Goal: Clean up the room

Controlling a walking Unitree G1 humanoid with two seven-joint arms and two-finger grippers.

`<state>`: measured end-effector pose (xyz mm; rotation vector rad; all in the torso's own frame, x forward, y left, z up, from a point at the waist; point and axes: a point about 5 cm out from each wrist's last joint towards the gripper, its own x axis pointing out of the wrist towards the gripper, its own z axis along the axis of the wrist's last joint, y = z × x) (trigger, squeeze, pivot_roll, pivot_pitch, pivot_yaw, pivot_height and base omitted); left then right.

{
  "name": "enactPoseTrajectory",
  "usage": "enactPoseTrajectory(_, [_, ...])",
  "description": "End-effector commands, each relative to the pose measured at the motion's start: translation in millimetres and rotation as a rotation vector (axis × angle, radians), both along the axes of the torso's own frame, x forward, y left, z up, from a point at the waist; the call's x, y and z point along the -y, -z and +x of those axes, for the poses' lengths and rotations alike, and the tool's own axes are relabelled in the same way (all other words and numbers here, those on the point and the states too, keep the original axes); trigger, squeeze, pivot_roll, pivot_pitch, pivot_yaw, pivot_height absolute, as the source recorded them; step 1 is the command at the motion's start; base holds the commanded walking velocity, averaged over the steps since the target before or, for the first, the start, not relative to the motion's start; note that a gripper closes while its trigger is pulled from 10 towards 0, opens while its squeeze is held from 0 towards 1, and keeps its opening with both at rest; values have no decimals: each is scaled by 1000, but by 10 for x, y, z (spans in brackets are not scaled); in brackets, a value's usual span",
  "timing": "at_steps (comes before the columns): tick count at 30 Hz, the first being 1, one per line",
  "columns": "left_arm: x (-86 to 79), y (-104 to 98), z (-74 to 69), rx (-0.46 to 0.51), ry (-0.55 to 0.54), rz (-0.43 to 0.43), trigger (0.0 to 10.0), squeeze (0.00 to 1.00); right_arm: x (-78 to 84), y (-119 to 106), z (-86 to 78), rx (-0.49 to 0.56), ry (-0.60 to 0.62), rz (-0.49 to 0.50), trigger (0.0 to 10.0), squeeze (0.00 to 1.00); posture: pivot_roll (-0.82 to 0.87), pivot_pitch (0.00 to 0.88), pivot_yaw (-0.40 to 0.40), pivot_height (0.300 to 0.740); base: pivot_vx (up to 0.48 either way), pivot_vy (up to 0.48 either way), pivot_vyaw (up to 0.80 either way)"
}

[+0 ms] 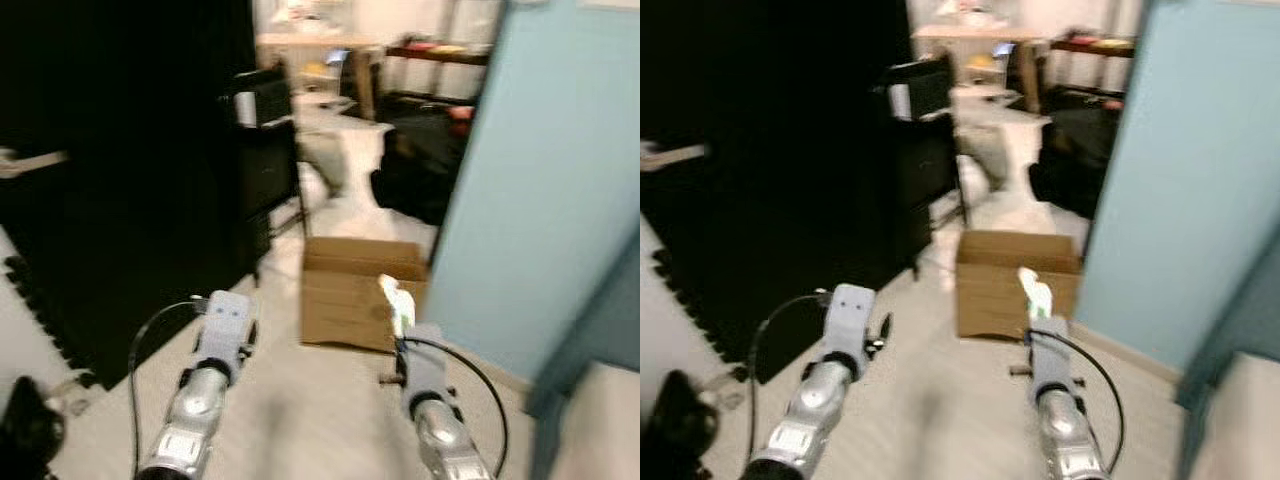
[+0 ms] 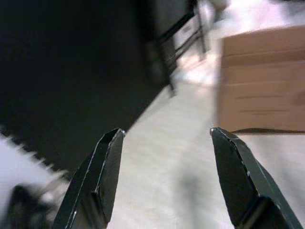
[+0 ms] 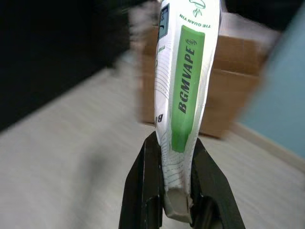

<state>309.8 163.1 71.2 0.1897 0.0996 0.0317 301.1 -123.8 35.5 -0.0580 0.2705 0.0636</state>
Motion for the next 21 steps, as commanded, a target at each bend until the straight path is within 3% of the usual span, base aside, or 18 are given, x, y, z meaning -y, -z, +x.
enactPoseTrajectory(1, [82,8,-1,-5,29,0,10000,0,128,61,-48,-19,35,-13,10000,0,-15,0,22,740,379,0,0])
enactPoseTrajectory(6, [70,5,2,-6,31,4,10000,0,136,59,-48,-17,48,7,10000,0,-12,0,25,740,376,0,0])
enactPoseTrajectory(15, [63,3,8,-8,39,10,10000,0,137,60,-47,-17,58,14,10000,0,-13,0,32,740,360,0,-639])
enactPoseTrajectory(21, [66,8,8,-11,45,11,10000,0,142,71,-60,-20,65,10,10000,0,-13,0,36,740,342,0,0])
